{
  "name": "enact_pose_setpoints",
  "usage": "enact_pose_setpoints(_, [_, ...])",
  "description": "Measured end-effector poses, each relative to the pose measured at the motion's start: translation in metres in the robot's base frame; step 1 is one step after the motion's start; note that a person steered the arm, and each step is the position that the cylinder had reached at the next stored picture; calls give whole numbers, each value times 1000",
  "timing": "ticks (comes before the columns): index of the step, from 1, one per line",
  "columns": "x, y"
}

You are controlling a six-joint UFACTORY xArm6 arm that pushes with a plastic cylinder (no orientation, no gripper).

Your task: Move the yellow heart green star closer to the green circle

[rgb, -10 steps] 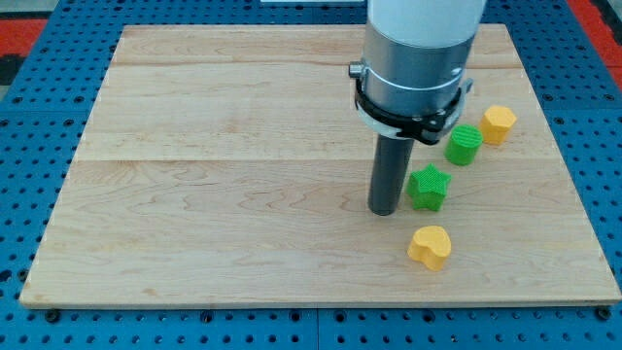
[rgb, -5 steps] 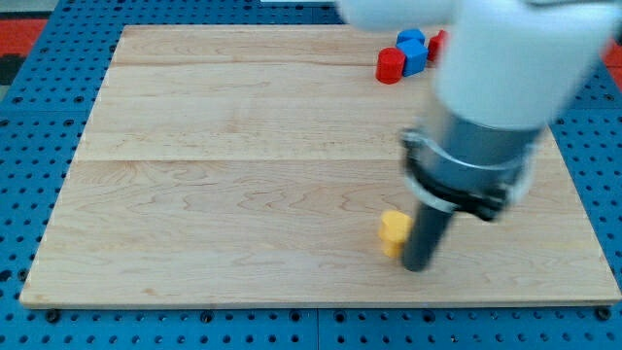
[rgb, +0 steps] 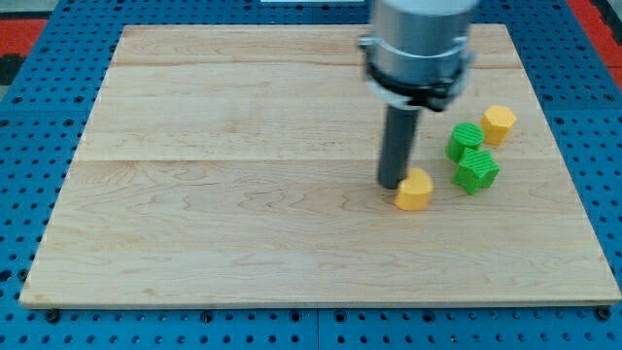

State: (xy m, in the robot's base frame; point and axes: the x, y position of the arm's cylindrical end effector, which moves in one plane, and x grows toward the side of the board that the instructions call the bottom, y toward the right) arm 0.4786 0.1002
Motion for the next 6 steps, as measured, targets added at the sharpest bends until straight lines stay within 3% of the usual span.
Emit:
enact_pose_setpoints(1, [39,-58])
enact_pose_setpoints(2, [59,16])
enact_pose_setpoints(4, [-6,31])
enact_pose_setpoints(6, [-16,-37])
